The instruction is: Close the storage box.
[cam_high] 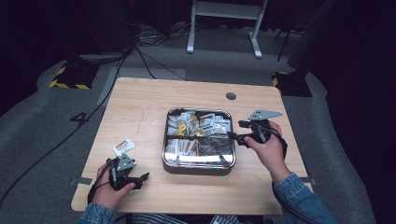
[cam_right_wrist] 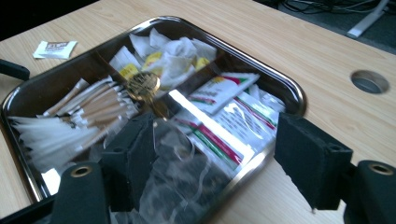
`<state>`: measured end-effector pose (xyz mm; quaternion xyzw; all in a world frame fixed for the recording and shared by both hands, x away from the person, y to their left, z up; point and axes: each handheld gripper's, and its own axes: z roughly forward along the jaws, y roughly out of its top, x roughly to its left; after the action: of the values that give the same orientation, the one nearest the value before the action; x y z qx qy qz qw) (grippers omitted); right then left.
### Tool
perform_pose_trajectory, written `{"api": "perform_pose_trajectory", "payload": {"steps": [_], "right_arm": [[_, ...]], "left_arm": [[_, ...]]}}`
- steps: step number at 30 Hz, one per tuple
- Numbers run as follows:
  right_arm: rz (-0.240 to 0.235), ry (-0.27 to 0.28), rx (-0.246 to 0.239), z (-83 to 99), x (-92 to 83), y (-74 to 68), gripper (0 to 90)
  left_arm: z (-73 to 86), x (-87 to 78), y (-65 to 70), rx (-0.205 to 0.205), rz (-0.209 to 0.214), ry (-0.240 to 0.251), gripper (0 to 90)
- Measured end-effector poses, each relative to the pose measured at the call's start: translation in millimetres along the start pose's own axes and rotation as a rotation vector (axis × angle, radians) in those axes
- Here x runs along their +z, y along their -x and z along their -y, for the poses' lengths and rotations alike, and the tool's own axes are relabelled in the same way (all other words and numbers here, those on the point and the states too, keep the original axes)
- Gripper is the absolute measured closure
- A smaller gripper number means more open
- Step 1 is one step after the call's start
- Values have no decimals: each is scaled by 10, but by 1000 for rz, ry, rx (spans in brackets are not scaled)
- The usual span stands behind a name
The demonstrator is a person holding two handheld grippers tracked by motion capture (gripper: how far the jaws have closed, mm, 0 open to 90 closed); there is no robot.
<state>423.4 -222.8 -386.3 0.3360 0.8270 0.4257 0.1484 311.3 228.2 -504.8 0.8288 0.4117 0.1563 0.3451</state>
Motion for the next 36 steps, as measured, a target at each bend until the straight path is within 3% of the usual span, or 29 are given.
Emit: {"api": "perform_pose_trajectory", "payload": {"steps": [6, 19, 27, 36], "right_arm": [[10, 12, 6, 133, -200, 82, 286], [19, -41, 45, 518, -501, 220, 271], [36, -63, 90, 844, -526, 272, 264], [50, -90, 120, 1145, -438, 297, 262]], "left_arm": [[-6, 7, -5, 0, 1, -3, 209], [-16, 18, -7, 1, -2, -4, 196], [-16, 18, -7, 0, -2, -4, 196], [-16, 18, -7, 1, -2, -4, 196]]}}
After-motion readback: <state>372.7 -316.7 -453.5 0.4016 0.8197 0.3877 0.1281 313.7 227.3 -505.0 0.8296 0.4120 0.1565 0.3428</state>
